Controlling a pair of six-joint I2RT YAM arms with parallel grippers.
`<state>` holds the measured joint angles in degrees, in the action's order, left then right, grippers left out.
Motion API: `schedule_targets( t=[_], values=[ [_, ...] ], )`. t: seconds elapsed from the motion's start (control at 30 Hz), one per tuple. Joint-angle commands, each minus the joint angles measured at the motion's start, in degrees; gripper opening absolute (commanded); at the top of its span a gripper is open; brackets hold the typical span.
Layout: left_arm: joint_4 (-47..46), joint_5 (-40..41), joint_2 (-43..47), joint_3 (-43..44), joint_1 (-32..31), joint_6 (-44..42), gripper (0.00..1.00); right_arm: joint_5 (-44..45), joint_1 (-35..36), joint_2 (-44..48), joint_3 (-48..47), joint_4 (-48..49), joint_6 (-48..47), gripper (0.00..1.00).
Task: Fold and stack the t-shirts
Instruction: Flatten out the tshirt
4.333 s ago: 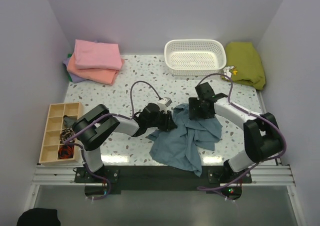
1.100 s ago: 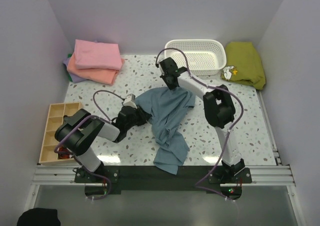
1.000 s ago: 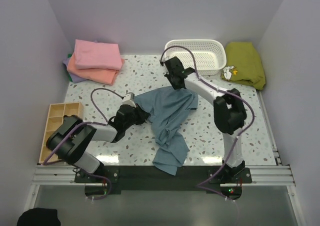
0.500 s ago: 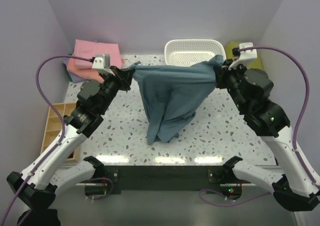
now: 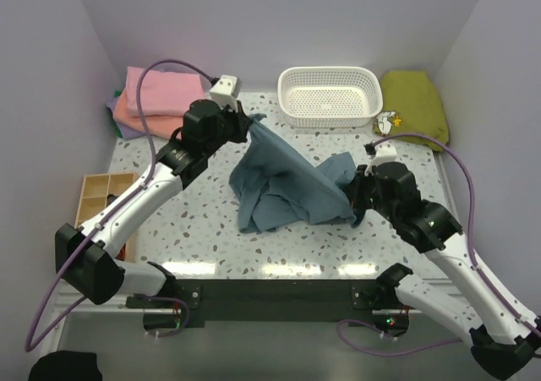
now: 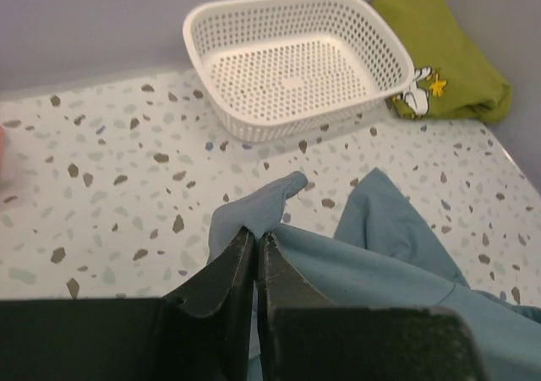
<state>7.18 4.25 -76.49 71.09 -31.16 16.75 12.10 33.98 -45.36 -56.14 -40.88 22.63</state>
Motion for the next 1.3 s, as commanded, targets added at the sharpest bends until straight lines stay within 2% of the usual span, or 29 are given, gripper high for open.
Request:
schedule_targets(
  t=[0.0, 0.1, 0.13, 0.17, 0.23, 0.3, 0.33, 0.43, 0.53, 0.67, 0.7, 0.77, 0.8, 0.87, 0.9, 0.93, 1.0, 1.03, 1.1, 1.13, 1.27],
  values=[
    [-8.5, -2.3, 0.1, -7.4, 0.9, 1.6, 0.07, -1.6, 0.0, 6.0, 6.9, -2.5, 6.1, 0.00],
    [-10.7, -4.0, 0.2, -12.0, 0.9, 3.1, 0.11, 1.1, -0.1, 9.1, 7.8, -3.6, 5.8, 0.00],
    [-11.2, -5.6, 0.4, -13.3, 0.9, 3.8, 0.15, 4.4, -0.1, 9.6, 6.8, -5.2, 6.1, 0.00],
    [-11.8, -6.3, 0.5, -16.2, 0.9, 4.3, 0.25, 5.6, -0.1, 9.9, 6.3, -6.0, 6.2, 0.00],
    [-14.6, -9.1, 1.2, -20.0, 0.8, 5.6, 0.26, 6.3, -0.1, 9.9, 5.3, -7.5, 6.5, 0.00],
    [-17.3, -10.1, 2.0, -26.2, 0.8, 7.1, 0.26, 2.0, -0.1, 6.4, 4.4, -10.3, 5.2, 0.00],
    [-17.8, -10.3, 2.1, -29.9, 0.8, 8.5, 0.18, -5.0, -0.1, 4.3, 4.2, -11.1, 4.2, 0.05],
    [-20.5, -12.7, 3.0, -36.4, 0.8, 10.4, 0.16, -21.0, 0.8, -1.4, 6.5, -8.7, 2.9, 0.06],
    [-22.9, -14.1, 3.4, -40.8, 0.9, 12.2, 0.17, -22.7, 2.1, 1.3, 8.1, -4.0, 5.8, 0.01],
    [-24.8, -14.5, 3.0, -43.1, 0.8, 12.6, 0.22, -33.4, 3.0, 5.5, 9.4, -0.3, 7.2, 0.00],
    [-24.9, -14.3, 2.8, -43.1, 0.8, 12.5, 0.23, -33.2, 3.5, 6.0, 9.6, -1.6, 7.5, 0.00],
    [-26.2, -14.3, 2.4, -43.1, 0.8, 12.6, 0.30, -33.1, 4.3, 7.7, 11.4, -3.6, 7.9, 0.00],
    [-26.8, -14.7, 1.8, -43.0, 0.8, 12.8, 0.34, -36.7, 4.4, 8.4, 12.4, -3.3, 7.8, 0.00],
    [-27.8, -15.3, 0.1, -42.3, 0.8, 12.9, 0.41, -38.0, 4.9, 10.9, 16.1, -2.4, 10.1, 0.33],
    [-28.0, -15.6, -0.5, -41.8, 0.8, 13.0, 0.43, -35.9, 5.0, 11.6, 16.9, -3.1, 10.7, 0.44],
    [-28.3, -15.9, -1.1, -40.9, 0.8, 13.0, 0.49, -33.2, 5.0, 12.5, 16.8, -4.5, 11.5, 0.98],
    [-28.0, -15.9, -2.5, -39.9, 0.8, 12.9, 0.53, -25.8, 5.0, 15.6, 15.6, -8.1, 12.3, 0.99],
    [-28.0, -15.9, -2.9, -39.3, 0.8, 12.8, 0.55, -17.3, 5.0, 16.3, 13.0, -9.4, 13.2, 0.99],
    [-28.3, -15.5, -3.3, -38.9, 0.8, 12.6, 0.58, -9.3, 5.0, 17.1, 10.4, -10.8, 15.0, 0.99],
    [-28.4, -15.3, -3.4, -38.6, 0.8, 12.6, 0.61, -2.5, 5.0, 17.1, 9.1, -10.2, 15.1, 0.99],
    [-28.7, -15.2, -4.2, -37.6, 0.8, 12.3, 0.64, 8.5, 5.0, 11.3, 9.3, -5.5, 14.4, 0.99]
  ],
)
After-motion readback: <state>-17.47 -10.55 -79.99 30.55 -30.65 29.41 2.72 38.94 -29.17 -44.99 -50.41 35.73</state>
